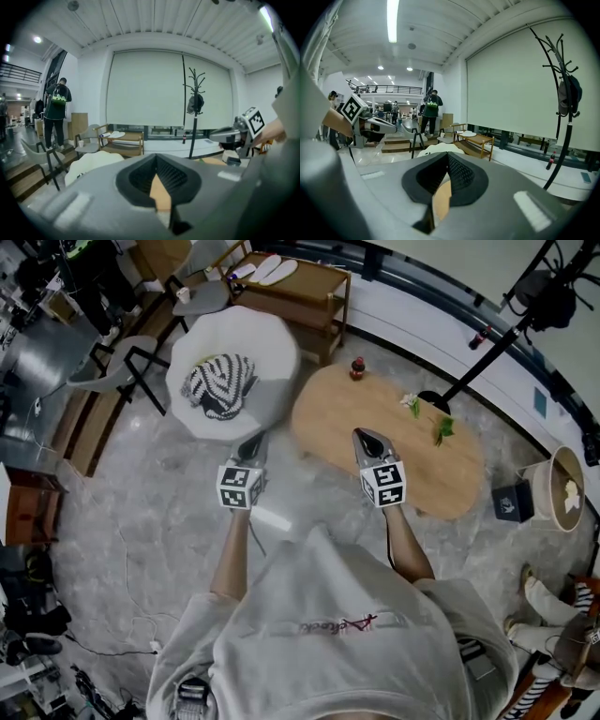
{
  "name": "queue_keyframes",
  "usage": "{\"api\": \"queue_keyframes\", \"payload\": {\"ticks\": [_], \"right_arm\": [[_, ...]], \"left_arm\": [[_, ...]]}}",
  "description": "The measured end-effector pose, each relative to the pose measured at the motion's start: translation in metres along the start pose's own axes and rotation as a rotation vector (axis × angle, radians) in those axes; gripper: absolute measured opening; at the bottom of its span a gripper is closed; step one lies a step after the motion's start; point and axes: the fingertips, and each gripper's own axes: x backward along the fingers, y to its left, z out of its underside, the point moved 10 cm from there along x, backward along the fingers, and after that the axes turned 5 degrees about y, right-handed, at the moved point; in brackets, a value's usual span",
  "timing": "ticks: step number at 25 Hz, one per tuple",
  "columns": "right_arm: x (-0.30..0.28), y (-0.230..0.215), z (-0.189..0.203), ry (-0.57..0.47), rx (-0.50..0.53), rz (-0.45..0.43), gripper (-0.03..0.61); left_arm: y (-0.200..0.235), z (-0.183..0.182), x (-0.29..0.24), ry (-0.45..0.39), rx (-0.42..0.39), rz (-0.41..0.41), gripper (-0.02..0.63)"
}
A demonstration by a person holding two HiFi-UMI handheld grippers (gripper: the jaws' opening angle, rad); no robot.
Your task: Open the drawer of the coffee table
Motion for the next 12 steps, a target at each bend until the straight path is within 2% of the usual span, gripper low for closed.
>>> {"api": "queue_keyframes", "payload": {"ticks": [6, 12], "right_arm": [[-0.016, -0.005, 0.004, 0.017, -0.018, -0.007, 0.006], [-0.016, -0.012, -0.002, 0.024, -0.037, 0.045, 0.006]], "left_arm": [[0.013, 0.003, -0.014, 0.025, 0.017, -0.003, -0.002], [0.018, -0.009, -0.035, 0.033, 0.005, 0.054, -0.002]]}}
